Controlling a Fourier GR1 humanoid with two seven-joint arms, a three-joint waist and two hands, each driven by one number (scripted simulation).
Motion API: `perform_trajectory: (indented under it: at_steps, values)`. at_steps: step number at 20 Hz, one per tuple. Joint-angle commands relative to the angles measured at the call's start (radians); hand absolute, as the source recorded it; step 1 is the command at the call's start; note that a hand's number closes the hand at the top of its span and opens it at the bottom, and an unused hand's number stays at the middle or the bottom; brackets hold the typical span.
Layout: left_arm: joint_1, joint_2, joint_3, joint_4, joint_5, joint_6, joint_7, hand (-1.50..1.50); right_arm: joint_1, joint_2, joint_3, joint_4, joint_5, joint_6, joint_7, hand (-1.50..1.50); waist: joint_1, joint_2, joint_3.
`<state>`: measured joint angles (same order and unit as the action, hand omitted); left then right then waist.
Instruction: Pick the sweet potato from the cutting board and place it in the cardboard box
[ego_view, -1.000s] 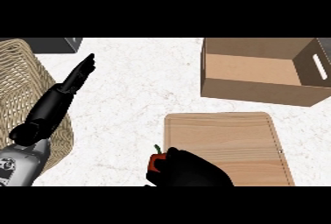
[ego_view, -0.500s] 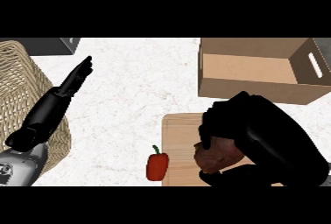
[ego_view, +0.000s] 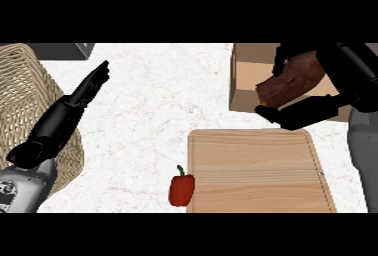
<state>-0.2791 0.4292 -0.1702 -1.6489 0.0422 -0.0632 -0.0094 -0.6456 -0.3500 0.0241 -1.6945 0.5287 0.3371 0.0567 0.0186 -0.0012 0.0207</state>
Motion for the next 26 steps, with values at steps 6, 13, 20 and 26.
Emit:
perform_trajectory:
  at_steps: [6,13,20,26]
  values:
    - [0.049,-0.021,-0.006,0.054,-0.01,-0.011,-0.032,0.0,-0.157,-0.174,-0.008,0.441,0.122,0.053,-0.171,1.5,0.035,0.021,-0.022]
    - [0.002,-0.059,-0.015,0.077,-0.024,0.004,-0.011,0.0,-0.236,-0.274,0.054,0.719,0.168,0.171,-0.355,1.5,0.036,0.026,-0.021]
    - [0.021,-0.036,0.015,0.077,-0.003,-0.03,-0.035,0.0,-0.274,-0.275,0.163,0.922,0.257,0.222,-0.499,-1.5,0.039,0.024,-0.021]
    - [0.011,-0.058,-0.003,0.064,-0.035,-0.008,0.003,0.0,-0.355,-0.277,0.087,1.055,0.176,0.212,-0.738,-1.5,0.037,0.023,-0.019]
